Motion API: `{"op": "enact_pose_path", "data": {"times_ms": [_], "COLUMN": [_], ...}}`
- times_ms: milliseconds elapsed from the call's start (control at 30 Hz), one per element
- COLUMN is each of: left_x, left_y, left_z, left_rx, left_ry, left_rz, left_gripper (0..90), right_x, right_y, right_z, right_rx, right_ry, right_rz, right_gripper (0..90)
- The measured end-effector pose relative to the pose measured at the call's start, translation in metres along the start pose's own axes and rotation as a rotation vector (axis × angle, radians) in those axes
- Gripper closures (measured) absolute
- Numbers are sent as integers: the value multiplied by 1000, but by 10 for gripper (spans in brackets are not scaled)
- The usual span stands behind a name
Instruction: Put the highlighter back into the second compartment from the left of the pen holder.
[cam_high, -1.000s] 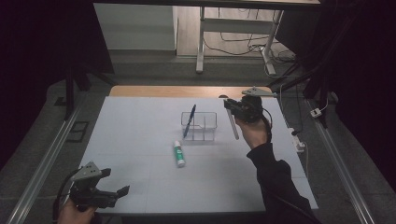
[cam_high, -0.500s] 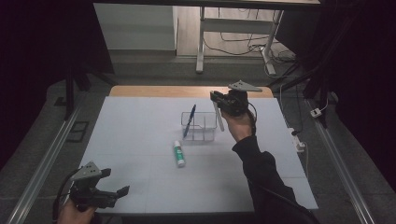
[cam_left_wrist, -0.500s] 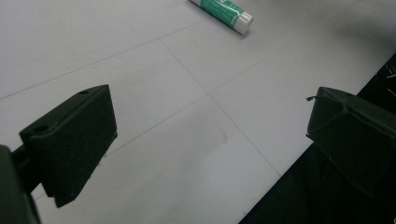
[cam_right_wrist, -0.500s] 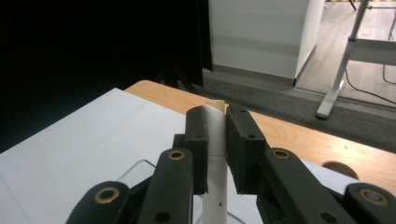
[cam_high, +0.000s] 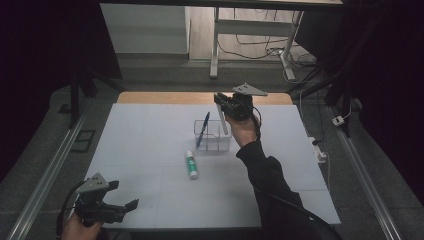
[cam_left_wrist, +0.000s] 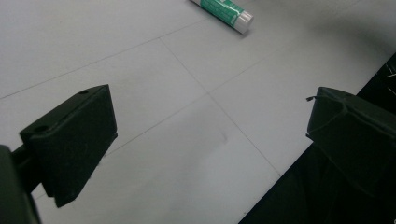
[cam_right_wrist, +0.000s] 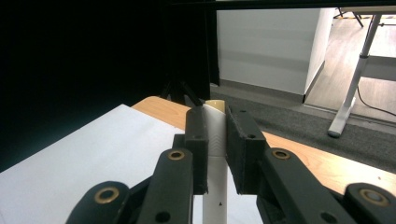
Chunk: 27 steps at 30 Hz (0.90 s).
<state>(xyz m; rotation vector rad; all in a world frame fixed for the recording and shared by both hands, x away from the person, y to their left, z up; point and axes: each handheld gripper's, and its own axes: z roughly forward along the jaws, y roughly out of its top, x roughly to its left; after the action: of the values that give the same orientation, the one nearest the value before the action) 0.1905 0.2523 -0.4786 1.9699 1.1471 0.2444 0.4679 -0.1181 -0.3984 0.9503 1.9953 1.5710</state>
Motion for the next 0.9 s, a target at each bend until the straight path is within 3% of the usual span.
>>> {"op": "enact_pose_path", "data": {"times_ms": [433, 900], "left_x": [0, 0], "left_y": [0, 0], "left_z": [0, 0], "left_rx": [-1, 0], "left_ry": [-3, -2], "left_rz": [-3, -2], "left_gripper": [15, 15], "right_x": [16, 17], "right_y": [-2, -17], "right_z": [22, 25], "right_rx": [-11, 32], "right_ry": [21, 21], "right_rz": [-7, -16], "right_gripper": [785, 784]}}
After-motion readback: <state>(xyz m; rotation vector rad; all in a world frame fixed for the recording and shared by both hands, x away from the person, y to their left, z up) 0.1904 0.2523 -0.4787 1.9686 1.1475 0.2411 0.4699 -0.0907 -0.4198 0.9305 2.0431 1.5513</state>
